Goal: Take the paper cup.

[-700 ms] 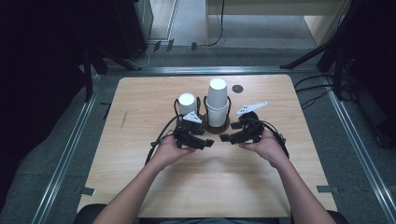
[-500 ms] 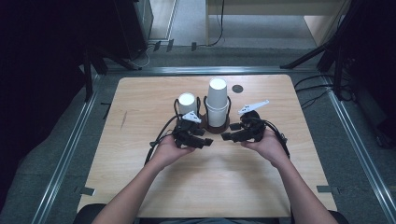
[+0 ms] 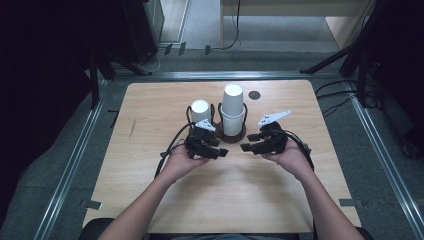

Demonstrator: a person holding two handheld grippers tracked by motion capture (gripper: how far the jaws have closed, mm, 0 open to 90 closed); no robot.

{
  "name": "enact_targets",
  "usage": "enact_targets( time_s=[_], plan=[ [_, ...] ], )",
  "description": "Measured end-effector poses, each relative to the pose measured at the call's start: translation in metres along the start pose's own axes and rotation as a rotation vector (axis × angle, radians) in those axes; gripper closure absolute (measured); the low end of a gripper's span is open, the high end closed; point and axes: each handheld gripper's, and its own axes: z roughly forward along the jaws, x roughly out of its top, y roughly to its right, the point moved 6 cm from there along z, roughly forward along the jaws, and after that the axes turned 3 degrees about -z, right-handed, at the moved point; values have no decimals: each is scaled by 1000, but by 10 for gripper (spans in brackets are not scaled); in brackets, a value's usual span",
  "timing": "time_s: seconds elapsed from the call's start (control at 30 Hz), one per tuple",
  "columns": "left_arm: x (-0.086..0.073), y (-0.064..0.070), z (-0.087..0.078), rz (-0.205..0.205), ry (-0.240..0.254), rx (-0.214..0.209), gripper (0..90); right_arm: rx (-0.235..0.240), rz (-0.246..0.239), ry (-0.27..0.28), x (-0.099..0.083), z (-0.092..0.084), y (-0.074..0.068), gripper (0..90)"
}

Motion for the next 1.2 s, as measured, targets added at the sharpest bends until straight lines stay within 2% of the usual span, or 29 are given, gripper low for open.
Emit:
enact_targets(
  time_s=[0.07, 0.17, 0.27, 0.33, 0.47, 0.6, 0.7, 0.87, 1.0, 1.2],
  plan=[
    [0, 1, -1, 5, 2, 3, 439, 5, 0, 4, 1, 0, -1, 413],
    [1, 1, -1, 9, 0, 5, 439, -12, -3, -10, 0, 2, -2, 413],
    [1, 0, -1, 5, 1, 10, 440, -7, -2, -16, 0, 2, -4, 435],
    [3, 1, -1, -10, 11, -7, 447, 4, -4, -21, -1, 2, -5, 431],
    [6, 4, -2, -3, 13, -19, 448, -5, -15, -38, -3, 2, -5, 428],
    [8, 3, -3, -2, 16, -9, 454, -2, 5, -44, -2, 0, -4, 419],
    [9, 0, -3, 4, 16, 8, 476, -14, -11, -36, 0, -2, -4, 397],
    [11, 0, -4, -5, 19, 0, 533, -18, -12, -24, 5, -6, -1, 381],
    [13, 0, -2, 2, 5, -3, 629, -28, -17, -9, 11, -12, -1, 370],
    [17, -2, -4, -9, 39, 14, 684, -58, -21, 5, 17, -22, 0, 370]
  ],
)
